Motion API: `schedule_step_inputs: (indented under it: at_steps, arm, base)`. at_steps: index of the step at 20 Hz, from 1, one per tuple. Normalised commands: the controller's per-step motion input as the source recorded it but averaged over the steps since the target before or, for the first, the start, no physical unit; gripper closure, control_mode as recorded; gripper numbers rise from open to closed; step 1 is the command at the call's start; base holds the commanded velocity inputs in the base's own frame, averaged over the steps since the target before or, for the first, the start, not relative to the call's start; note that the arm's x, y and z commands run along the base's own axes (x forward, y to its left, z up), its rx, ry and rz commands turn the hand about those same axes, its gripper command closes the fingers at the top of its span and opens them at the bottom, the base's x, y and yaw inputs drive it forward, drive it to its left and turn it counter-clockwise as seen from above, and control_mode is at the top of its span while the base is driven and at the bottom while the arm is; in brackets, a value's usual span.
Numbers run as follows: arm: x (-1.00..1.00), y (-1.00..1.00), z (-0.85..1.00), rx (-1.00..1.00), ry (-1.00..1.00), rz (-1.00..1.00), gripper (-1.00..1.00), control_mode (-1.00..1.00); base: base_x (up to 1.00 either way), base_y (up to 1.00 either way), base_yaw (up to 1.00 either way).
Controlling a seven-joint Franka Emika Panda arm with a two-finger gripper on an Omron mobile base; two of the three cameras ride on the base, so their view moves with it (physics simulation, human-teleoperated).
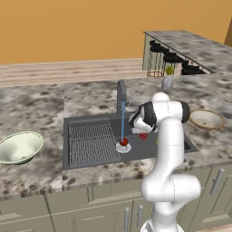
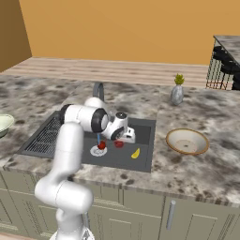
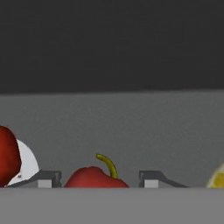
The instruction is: Pick the bell peppers from the sink and place them in one bowl. Place the lemon wedge in the other bowl. Then turn off the sink faucet.
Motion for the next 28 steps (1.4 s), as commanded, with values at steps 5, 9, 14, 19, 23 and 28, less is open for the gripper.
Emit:
schedule_step_inputs:
  at_steps: [5, 9, 14, 19, 23, 28]
  arm:
    - [-0.35, -0.31, 0.60, 0.03, -0.12, 0.00, 1.00, -1.00]
    - [-0.47, -0.15, 0.64, 0.00, -0.13, 0.00, 1.00, -1.00]
    - [-0.37, 0.00, 0.67, 0.00, -0.12, 0.00, 1.00, -1.00]
    - [-0.33, 0.00, 0.75, 0.00, -0.12, 0.00, 1.00, -1.00]
    - [-0.24, 0.00, 0.71, 0.00, -0.01, 0.00, 1.00, -1.00]
    - [-0.07, 0.00, 0.85, 0.00, 0.03, -0.06, 1.00, -1.00]
  base:
    - [0.00, 0.00, 0.00]
    - [0.00, 0.00, 0.00]
    - [0.00, 0.00, 0.00]
    - [0.00, 0.00, 0.00]
    - [0.00, 0.00, 0.00]
    - [0.00, 0.00, 0.00]
